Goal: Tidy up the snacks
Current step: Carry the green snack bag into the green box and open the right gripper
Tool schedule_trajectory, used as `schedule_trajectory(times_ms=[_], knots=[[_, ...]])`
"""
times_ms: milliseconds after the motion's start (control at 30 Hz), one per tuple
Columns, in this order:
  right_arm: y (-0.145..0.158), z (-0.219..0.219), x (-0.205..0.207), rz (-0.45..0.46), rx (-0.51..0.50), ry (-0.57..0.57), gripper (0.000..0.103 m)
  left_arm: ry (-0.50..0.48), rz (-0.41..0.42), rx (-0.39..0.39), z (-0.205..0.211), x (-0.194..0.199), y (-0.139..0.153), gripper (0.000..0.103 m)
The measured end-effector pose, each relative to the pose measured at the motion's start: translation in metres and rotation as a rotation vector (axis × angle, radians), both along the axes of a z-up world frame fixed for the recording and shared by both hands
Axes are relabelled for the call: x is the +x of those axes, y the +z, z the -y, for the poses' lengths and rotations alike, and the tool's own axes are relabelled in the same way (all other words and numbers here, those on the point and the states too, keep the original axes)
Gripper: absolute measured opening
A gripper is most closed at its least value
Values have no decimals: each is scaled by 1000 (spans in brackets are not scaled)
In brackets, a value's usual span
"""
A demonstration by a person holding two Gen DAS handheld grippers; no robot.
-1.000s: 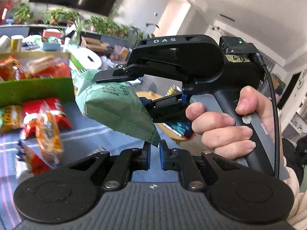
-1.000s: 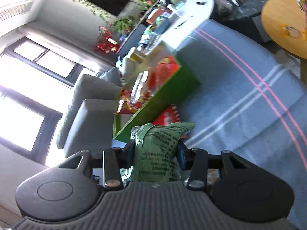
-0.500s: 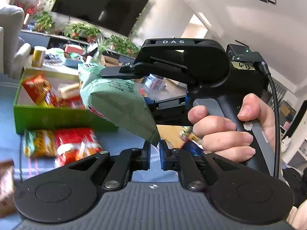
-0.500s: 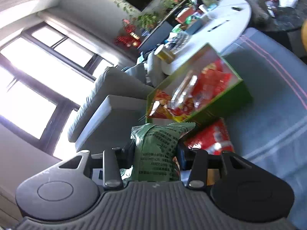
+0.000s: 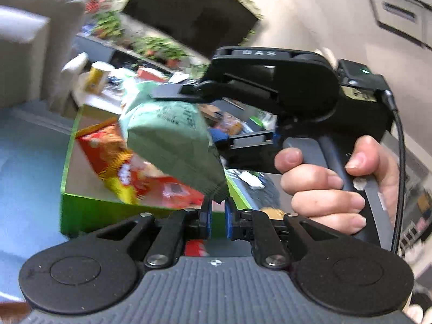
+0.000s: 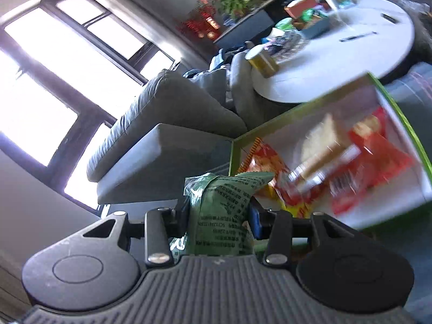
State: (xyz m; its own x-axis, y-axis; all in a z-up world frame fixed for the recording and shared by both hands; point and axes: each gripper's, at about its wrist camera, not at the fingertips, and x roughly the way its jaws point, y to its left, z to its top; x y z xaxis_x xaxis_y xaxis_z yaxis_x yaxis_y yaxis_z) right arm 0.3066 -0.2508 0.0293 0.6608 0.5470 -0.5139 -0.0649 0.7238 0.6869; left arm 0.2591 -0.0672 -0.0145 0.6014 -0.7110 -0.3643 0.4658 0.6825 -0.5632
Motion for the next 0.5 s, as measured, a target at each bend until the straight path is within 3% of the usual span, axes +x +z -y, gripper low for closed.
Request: schedule_trajectory(times_ms=[100, 133, 200, 267, 333, 500], knots=[[-10, -14, 34, 22, -76, -12, 46, 91, -122, 16, -7, 31, -23, 16], [-14, -19, 43, 24, -108, -6, 46, 111, -158, 19, -11, 37, -31, 11], [-33, -34, 65, -23, -224, 28, 46, 103, -181, -20, -22, 39, -39, 11], [-66, -49, 83, -99, -307, 86, 47, 150, -171, 14, -30, 33, -39, 13], [-88, -57, 90, -120, -356, 146, 46, 168, -144, 31, -35, 26, -35, 14], [-85, -59, 93, -173, -383, 151, 52, 178, -109, 33, -53, 5, -19, 24]])
